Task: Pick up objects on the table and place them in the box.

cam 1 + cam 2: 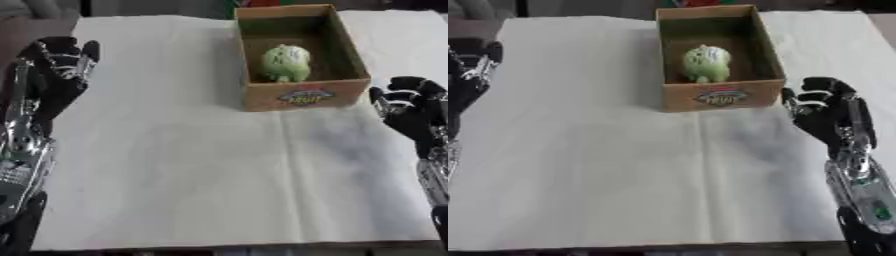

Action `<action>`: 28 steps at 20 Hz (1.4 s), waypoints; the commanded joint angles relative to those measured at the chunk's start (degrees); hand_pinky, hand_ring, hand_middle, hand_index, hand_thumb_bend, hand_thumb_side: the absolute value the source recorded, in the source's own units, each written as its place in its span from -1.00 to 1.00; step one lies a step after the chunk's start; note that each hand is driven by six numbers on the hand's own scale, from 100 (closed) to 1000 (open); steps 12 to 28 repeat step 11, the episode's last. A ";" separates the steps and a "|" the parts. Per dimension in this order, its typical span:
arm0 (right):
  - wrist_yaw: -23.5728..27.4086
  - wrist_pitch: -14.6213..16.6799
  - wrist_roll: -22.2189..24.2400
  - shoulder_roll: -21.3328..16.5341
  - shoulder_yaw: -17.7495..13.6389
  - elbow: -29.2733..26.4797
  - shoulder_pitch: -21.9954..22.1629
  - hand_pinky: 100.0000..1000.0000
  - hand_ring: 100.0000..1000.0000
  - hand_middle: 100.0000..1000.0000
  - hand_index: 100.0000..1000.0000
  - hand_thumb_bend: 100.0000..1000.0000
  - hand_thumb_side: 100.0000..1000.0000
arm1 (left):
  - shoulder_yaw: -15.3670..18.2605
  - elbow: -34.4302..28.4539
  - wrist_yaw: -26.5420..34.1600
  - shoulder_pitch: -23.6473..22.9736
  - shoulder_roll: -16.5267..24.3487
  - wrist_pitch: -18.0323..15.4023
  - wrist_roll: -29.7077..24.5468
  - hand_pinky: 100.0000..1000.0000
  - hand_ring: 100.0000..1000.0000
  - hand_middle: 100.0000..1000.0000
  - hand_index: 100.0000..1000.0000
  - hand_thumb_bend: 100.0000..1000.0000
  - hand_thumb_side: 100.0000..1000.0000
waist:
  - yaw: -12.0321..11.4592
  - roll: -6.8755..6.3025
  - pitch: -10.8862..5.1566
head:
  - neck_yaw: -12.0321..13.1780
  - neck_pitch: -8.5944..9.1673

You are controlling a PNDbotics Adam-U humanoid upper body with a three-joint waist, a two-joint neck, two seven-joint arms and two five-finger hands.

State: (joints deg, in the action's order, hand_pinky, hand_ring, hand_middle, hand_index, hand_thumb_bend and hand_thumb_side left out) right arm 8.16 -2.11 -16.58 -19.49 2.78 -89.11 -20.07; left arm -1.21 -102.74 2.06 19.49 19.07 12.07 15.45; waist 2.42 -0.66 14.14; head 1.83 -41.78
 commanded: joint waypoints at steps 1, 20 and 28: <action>0.43 0.07 -0.26 -1.36 -0.66 -1.40 -0.29 0.07 0.14 0.09 0.22 -0.38 -1.00 | 0.85 -1.45 0.36 0.02 0.11 -0.22 -0.17 0.24 0.15 0.06 0.30 -0.22 -0.45 | -0.19 -0.02 -0.72 | -0.04 -0.14; 0.51 0.12 -0.46 -1.23 -0.75 -1.39 -0.13 0.07 0.14 0.09 0.22 -0.38 -1.00 | 0.91 -1.29 1.01 -0.70 -0.39 -0.51 -1.06 0.24 0.13 0.04 0.30 -0.26 -0.46 | 0.11 -0.11 -0.77 | -0.38 -0.13; 0.51 0.12 -0.46 -1.23 -0.75 -1.39 -0.13 0.07 0.14 0.09 0.22 -0.38 -1.00 | 0.91 -1.29 1.01 -0.70 -0.39 -0.51 -1.06 0.24 0.13 0.04 0.30 -0.26 -0.46 | 0.11 -0.11 -0.77 | -0.38 -0.13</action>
